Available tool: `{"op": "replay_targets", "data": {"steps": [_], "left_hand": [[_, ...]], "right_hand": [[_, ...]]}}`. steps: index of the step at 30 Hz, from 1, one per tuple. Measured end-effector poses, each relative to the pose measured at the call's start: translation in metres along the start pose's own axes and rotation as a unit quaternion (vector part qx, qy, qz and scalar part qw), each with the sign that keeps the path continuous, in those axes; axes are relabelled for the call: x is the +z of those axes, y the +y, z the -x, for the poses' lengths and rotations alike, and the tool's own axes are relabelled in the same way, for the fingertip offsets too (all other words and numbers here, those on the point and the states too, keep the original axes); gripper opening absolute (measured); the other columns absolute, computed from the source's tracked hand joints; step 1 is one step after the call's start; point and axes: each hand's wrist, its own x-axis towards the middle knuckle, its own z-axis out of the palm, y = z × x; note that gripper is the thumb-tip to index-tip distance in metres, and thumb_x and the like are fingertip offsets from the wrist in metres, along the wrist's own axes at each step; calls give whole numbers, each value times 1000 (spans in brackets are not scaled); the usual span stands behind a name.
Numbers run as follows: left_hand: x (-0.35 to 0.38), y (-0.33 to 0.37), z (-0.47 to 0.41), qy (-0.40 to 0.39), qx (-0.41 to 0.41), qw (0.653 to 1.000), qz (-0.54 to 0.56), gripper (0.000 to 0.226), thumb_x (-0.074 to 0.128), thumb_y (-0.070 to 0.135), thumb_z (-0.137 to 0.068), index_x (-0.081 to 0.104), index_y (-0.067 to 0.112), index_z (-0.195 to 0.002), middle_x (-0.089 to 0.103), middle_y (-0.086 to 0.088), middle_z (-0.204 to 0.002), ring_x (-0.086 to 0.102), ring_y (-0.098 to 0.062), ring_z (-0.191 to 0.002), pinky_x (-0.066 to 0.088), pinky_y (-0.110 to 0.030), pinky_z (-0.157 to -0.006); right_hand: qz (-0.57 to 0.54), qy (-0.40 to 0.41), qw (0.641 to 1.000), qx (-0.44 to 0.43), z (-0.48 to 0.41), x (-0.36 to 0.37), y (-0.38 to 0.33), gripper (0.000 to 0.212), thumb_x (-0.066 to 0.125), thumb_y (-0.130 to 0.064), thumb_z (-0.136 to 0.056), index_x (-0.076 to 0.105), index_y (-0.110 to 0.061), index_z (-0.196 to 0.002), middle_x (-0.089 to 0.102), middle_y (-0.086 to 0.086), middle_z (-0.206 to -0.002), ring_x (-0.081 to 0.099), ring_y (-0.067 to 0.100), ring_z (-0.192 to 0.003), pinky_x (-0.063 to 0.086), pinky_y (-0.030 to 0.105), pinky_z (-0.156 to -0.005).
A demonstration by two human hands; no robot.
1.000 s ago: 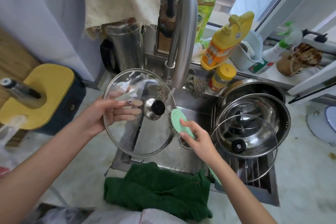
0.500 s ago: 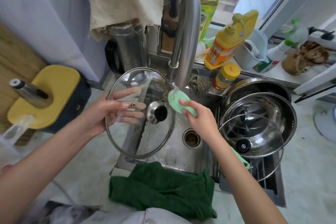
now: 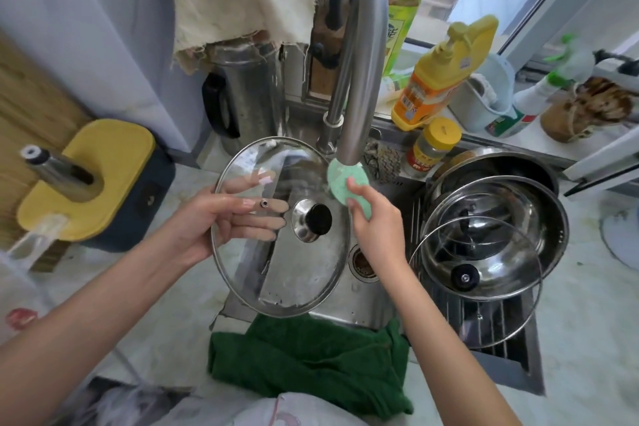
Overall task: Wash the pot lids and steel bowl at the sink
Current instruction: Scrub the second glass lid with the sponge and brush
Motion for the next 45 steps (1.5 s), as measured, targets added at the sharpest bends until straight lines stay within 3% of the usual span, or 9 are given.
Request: {"op": "replay_targets", "data": {"steps": [10, 16, 24, 26, 29, 33, 37, 41, 45], "left_hand": [[2, -4, 4, -17, -16, 1000, 15, 55, 91, 12, -40, 76, 13, -93, 69, -30, -101, 71, -40, -84, 61, -41, -65], [1, -7, 2, -25, -16, 1000, -7, 56, 58, -5, -71, 58, 5, -127, 67, -31, -107, 71, -40, -86, 61, -40, -66], [4, -7, 2, -30, -10, 999, -22, 59, 60, -5, -68, 59, 8, -125, 69, -28, -105, 71, -38, -86, 61, -40, -66], [2, -9, 2, -29, -9, 999, -14, 58, 58, -5, -69, 59, 8, -125, 68, -28, -106, 71, -39, -87, 61, -40, -67], [-3, -11, 4, -31, 0, 999, -20, 56, 59, 3, -69, 62, 10, -125, 67, -30, -109, 70, -41, -89, 61, -40, -67], [-12, -16, 2, -63, 14, 998, 19, 76, 92, 18, -47, 68, 14, -119, 66, -30, -112, 68, -42, -93, 61, -40, -68], [-10, -20, -14, -83, -4, 993, 88, 79, 94, 18, -41, 70, 11, -116, 66, -30, -111, 70, -39, -89, 61, -39, -65], [3, -17, -40, -65, -38, 997, 13, 24, 65, 24, -78, 77, 20, -98, 73, -18, -97, 73, -25, -73, 60, -29, -56], [24, -30, -83, 61, -38, 993, -95, 20, 54, 28, -96, 65, 12, -96, 69, 2, -66, 62, -6, -52, 46, -16, -45]], "right_hand": [[35, -4, 999, -27, 4, 4, -4, 28, 60, -17, -92, 66, -28, -117, 68, 4, -100, 64, 25, -87, 51, 38, -69], [8, -9, 999, -46, 13, 0, -6, 28, 60, -15, -92, 65, -26, -117, 69, 3, -102, 65, 22, -88, 52, 37, -72], [-6, 2, 999, -34, 11, 3, -14, 28, 60, -15, -92, 66, -27, -116, 70, 4, -103, 65, 23, -88, 51, 36, -71], [15, 1, 997, 70, -1, 5, -3, 29, 58, -19, -93, 64, -28, -120, 70, 5, -104, 65, 27, -86, 47, 35, -71], [-101, -63, 969, 215, -3, 6, 18, 30, 52, -29, -97, 52, -26, -126, 62, -3, -82, 55, 14, -60, 41, 27, -54], [-319, -159, 853, 381, 25, -5, 29, 65, 62, -66, -73, 50, -12, -108, 46, -6, -61, 41, 6, -48, 36, 18, -46], [-485, -167, 763, 394, 40, -9, 41, 103, 81, -69, -47, 48, -5, -122, 65, 9, -98, 68, 21, -83, 54, 33, -76], [-598, -114, 708, 358, 46, -27, 37, 107, 87, -55, -49, 39, -8, -133, 64, 15, -124, 65, 31, -107, 58, 36, -77], [-577, -53, 754, 311, 43, -62, 21, 34, 67, -49, -70, 70, -16, -79, 74, 6, -99, 70, 21, -85, 58, 25, -66]]}}
